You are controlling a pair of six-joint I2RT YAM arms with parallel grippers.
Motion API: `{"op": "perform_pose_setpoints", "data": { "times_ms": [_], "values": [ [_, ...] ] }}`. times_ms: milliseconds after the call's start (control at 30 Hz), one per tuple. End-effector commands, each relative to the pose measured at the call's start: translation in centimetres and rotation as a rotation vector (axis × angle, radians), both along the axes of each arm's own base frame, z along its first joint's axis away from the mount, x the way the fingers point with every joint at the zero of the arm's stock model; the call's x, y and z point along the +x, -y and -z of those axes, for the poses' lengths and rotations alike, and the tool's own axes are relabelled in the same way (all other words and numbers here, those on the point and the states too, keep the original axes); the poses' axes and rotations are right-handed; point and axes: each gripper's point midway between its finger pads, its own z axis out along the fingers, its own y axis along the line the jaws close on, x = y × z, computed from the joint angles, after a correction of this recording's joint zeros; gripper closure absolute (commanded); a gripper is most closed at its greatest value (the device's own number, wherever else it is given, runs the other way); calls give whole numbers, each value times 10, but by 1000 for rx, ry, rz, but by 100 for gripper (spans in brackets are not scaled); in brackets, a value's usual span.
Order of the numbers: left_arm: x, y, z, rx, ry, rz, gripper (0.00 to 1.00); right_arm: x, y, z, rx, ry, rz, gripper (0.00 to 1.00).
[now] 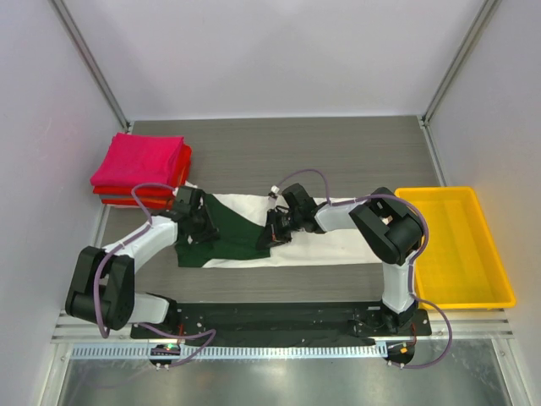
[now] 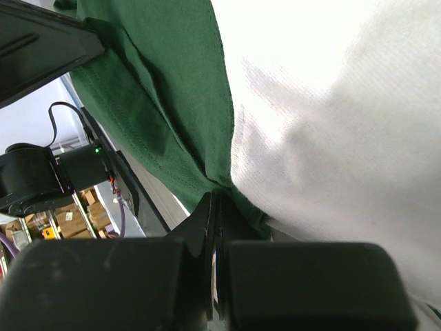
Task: Fold and stack the t-shirts
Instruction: Fold the tshirt
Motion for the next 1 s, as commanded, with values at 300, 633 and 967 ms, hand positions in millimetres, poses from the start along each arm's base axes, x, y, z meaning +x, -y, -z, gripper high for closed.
{"op": "perform_pose_setpoints", "data": {
  "times_ms": [300, 633, 967],
  "values": [
    [24, -28, -18, 178, 22, -41, 98, 0, 4, 10, -22, -1, 13, 99],
    [1, -40, -11, 234, -42, -68, 72, 0, 4, 10, -24, -1, 18, 99],
    [4, 6, -73, -62, 162, 9, 66, 1, 3, 7, -16, 1, 17, 99]
  ]
}}
